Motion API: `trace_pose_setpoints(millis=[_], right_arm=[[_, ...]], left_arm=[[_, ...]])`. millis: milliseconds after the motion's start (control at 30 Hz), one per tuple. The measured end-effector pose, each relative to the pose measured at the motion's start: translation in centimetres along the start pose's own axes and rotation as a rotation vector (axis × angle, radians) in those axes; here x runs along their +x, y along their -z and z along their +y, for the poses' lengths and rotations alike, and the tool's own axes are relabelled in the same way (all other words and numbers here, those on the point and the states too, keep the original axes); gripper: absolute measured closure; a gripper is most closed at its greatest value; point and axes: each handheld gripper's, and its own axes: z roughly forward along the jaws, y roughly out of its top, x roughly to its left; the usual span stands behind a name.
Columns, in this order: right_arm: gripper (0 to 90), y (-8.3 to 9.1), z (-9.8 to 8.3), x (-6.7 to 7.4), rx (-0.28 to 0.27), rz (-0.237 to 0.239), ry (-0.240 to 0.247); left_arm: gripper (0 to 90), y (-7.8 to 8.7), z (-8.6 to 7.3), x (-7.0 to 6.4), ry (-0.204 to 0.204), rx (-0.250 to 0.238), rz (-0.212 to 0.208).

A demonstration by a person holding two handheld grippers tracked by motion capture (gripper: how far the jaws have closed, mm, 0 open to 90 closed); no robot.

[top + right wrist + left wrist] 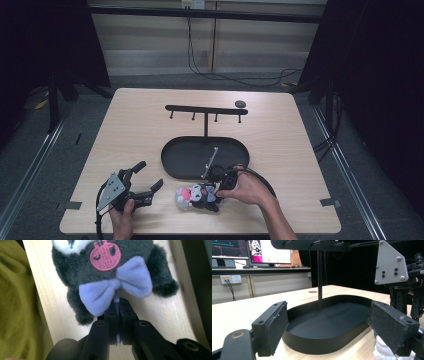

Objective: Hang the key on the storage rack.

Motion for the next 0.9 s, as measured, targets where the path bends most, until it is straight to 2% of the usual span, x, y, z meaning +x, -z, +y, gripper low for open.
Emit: trace_pose_setpoints(millis=[133,233,333,367,433,500,700,900], right_arm=[[87.5,0.0,0.1,0.0,0.015,0.004,-0.003],[87.6,0.1,0.1,0.1,0.033,0.028,-0.001],[87.6,0.2,0.1,0.0,0.022,0.033,0.003],[87.6,0.5,0.1,0.0,0.044,0.033,-0.008],[87.6,0.5,0.1,0.0,0.05,0.027,-0.001],[87.6,1.2,0.3,0.3,0.079,0.01,0.008],[87.6,2.4,0.6,0.3,0.076,-0.022,0.018],[87.6,3.4,0.7,0.5,0.073,-0.015,0.028]], left_arm=[[15.6,0.0,0.0,0.0,0.001,0.0,0.0],[15.6,0.0,0.0,0.0,-0.001,0.001,0.0],[15.6,0.0,0.0,0.0,0.0,0.0,0.0],[15.6,0.0,0.0,0.0,-0.002,0.001,0.0],[15.6,0.0,0.0,0.0,0.001,-0.001,0.0],[15.6,0.0,0.0,0.0,0.0,-0.001,0.0],[15.7,0.0,0.0,0.0,0.0,0.0,-0.002],[15.6,0.0,0.0,0.0,0.0,0.001,-0.001]])
